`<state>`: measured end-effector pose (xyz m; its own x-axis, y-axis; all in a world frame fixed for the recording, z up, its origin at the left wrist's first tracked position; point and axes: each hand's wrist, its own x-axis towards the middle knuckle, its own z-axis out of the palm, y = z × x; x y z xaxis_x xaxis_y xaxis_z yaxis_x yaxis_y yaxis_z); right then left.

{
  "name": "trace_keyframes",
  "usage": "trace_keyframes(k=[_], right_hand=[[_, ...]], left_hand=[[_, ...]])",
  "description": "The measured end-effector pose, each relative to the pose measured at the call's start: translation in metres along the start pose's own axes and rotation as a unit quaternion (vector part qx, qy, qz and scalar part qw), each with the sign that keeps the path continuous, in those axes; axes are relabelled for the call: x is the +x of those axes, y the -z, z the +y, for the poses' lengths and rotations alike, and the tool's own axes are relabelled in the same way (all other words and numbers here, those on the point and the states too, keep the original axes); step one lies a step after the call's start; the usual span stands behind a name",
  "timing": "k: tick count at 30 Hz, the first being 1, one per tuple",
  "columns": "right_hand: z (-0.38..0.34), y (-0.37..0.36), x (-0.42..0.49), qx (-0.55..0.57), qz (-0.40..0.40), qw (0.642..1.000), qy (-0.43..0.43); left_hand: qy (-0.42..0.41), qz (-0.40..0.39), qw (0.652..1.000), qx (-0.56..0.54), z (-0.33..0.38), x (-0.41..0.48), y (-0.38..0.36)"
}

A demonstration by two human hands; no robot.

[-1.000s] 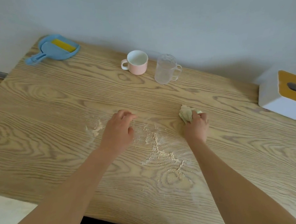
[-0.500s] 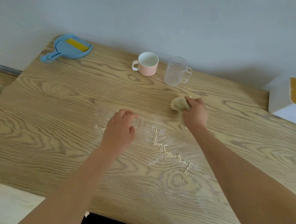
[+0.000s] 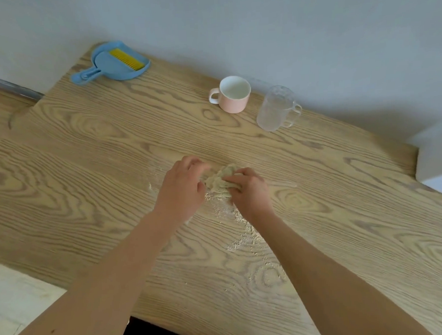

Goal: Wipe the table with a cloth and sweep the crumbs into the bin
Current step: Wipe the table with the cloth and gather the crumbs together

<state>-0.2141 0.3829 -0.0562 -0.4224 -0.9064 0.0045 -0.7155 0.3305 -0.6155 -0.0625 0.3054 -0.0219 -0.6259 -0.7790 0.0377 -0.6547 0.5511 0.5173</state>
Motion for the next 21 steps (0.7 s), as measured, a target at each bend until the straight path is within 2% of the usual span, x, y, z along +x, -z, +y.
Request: trace_keyframes(k=[5, 11, 13, 16, 19, 21], right_hand=[[0.021, 0.043, 0.041, -0.017, 0.108, 0.992, -0.057], [0.071, 0.060, 0.047, -0.107, 0.139, 0.952, -0.252], [0.063, 0.041, 0.035, -0.123, 0.134, 0.954, -0.239], [0.027, 0.007, 0.015, -0.103, 0.110, 0.978, -0.142], [-0.004, -0.020, 0.001, -0.046, 0.054, 0.997, -0.033], [-0.009, -0.019, 0.002, 0.007, 0.061, 0.998, -0.018]], left_hand=[[0.020, 0.008, 1.000, -0.011, -0.007, 0.005, 0.009], [0.037, 0.006, 0.999, -0.008, -0.018, 0.005, 0.018], [0.043, 0.006, 0.999, -0.009, -0.023, 0.008, 0.019], [0.037, -0.005, 0.999, -0.014, -0.022, 0.013, 0.015], [0.010, -0.026, 1.000, -0.010, -0.014, 0.019, 0.012], [-0.005, -0.033, 0.999, -0.005, -0.008, 0.024, 0.012]])
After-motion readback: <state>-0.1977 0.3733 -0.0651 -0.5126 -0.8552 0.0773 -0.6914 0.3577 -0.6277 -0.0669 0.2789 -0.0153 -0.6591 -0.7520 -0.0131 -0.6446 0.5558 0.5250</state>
